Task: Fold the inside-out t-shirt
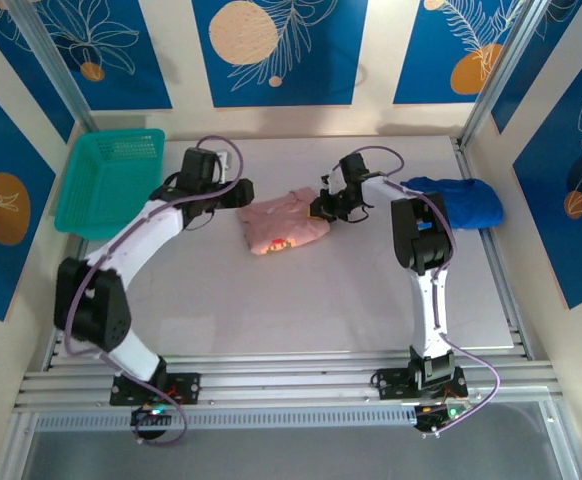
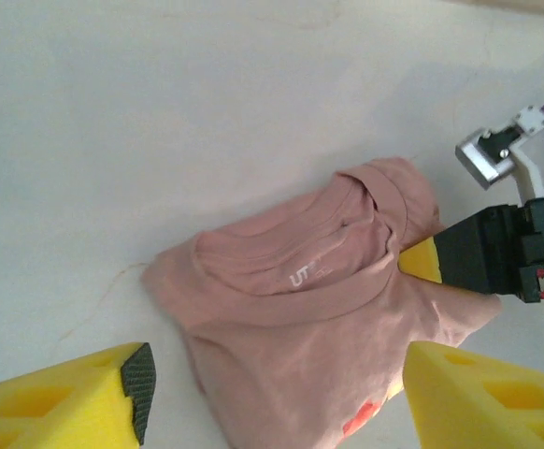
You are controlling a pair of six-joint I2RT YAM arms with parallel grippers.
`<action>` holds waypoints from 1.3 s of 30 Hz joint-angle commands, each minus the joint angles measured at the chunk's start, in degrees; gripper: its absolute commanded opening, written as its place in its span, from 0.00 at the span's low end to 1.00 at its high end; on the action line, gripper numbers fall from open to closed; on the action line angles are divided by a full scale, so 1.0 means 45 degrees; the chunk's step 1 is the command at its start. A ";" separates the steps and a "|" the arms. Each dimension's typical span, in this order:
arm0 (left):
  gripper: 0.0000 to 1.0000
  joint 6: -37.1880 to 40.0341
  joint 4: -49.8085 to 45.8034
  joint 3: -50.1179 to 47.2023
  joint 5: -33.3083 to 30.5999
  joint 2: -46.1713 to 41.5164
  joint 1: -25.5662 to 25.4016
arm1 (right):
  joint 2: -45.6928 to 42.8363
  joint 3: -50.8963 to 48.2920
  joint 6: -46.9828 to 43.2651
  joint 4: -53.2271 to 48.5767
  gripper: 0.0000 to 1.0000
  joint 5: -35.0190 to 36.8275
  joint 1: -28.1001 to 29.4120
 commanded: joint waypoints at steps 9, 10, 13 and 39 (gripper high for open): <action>0.80 0.0040 -0.0750 -0.2969 -0.0438 -0.3882 0.0183 | -0.4427 -0.0951 -0.4134 -0.2921 0.00 0.3638 -0.2128; 0.80 0.0043 -0.0705 -0.3077 -0.0218 -0.4017 0.0188 | -0.4689 -0.0857 -0.4666 -0.3237 0.00 0.4402 -0.2226; 0.82 -0.0107 -0.0324 -0.3389 0.0561 -0.4213 0.0182 | -0.5165 -0.0286 -0.6037 -0.4105 0.00 0.6208 -0.2434; 0.83 -0.0026 0.0015 -0.3033 0.2229 -0.3305 0.0037 | -0.5382 0.5120 -0.7526 -0.7464 0.00 0.8049 -0.4136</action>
